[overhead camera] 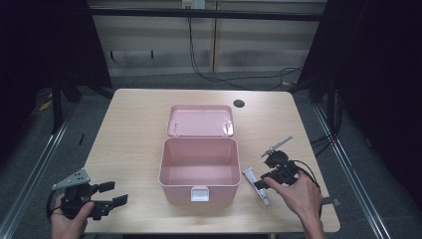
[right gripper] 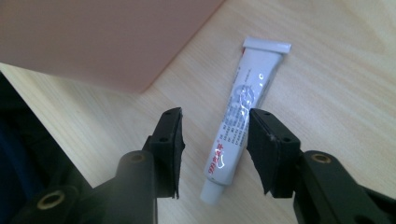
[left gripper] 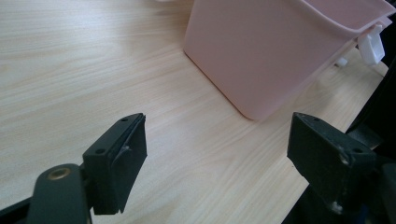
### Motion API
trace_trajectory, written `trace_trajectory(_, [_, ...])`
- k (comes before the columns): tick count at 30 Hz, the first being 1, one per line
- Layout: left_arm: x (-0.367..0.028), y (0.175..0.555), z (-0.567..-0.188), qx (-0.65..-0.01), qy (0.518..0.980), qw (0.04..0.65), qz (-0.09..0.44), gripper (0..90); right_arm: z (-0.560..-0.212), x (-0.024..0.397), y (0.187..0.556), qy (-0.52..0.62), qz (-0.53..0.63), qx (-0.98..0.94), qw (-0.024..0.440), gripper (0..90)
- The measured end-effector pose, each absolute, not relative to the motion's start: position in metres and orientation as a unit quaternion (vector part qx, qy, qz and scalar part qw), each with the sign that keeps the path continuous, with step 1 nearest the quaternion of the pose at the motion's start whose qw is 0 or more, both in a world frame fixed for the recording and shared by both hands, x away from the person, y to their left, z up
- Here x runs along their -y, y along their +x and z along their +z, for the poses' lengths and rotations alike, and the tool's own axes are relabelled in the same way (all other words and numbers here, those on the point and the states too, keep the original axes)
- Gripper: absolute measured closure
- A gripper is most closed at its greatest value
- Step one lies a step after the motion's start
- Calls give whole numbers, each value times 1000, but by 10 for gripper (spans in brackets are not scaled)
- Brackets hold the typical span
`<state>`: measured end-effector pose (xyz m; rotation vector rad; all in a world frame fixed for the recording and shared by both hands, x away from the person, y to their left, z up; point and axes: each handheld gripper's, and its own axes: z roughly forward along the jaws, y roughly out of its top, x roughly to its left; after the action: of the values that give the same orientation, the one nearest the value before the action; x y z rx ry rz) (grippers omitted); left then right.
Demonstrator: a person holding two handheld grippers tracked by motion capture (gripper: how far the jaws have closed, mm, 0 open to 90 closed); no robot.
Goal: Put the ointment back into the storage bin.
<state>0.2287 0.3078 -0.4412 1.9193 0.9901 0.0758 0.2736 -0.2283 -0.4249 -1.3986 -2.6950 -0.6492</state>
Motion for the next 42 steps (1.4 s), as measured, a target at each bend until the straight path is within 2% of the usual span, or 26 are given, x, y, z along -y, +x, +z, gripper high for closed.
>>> trace_trajectory(8, [-307,229,-441,-402,785,471,30,197,-436,218,277,-449,-155,880,12,616])
trace_trajectory(19, [-307,229,-441,-401,786,470,29,197,-450,208,285,-462,-89,882,15,628])
trace_trajectory(29, [-307,229,-442,-401,786,471,28,194,-461,202,290,-467,-51,883,10,677])
trace_trajectory(42, [-307,229,-441,-400,786,470,28,194,-464,198,291,-465,-34,885,6,688])
